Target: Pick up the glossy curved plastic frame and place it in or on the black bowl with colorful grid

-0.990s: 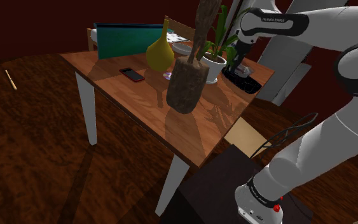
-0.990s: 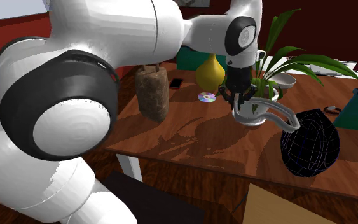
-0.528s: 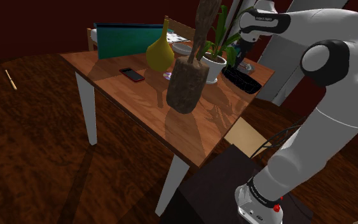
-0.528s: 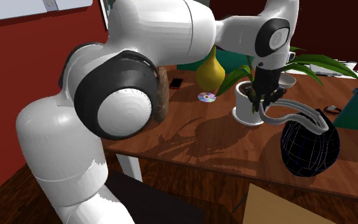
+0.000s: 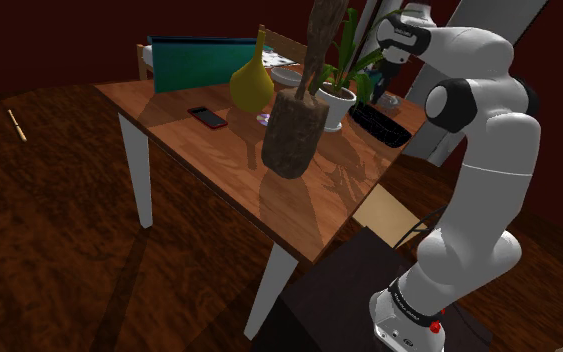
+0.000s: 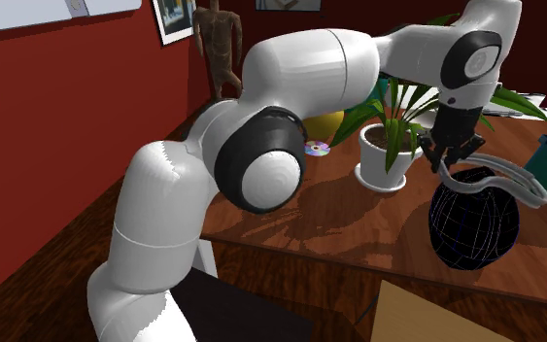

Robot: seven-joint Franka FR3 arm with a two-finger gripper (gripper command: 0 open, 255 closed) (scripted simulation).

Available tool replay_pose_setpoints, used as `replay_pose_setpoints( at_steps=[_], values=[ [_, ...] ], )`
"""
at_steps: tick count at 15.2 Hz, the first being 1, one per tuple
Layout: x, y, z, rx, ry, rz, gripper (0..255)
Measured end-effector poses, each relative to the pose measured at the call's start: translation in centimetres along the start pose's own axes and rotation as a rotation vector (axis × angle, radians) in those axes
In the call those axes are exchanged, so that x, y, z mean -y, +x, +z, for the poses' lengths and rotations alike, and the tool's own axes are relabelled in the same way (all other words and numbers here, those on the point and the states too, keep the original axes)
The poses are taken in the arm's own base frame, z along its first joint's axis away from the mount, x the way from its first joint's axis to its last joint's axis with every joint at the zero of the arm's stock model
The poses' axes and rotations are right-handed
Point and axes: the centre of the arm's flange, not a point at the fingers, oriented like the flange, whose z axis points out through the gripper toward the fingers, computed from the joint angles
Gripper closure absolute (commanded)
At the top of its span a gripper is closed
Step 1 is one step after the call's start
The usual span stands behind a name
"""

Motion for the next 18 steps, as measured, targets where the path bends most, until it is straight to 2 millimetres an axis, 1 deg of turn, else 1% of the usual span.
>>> replay_pose_setpoints(
  at_steps=[2,11,13,18],
  values=[
    [-0.8,0.1,0.8,0.0,0.0,-0.002,255],
    [-0.6,0.3,5.6,-0.001,0.001,-0.003,255],
    [-0.5,0.3,6.1,0.0,0.001,-0.003,255],
    [-0.4,0.3,6.2,-0.001,0.0,-0.003,255]
  ],
)
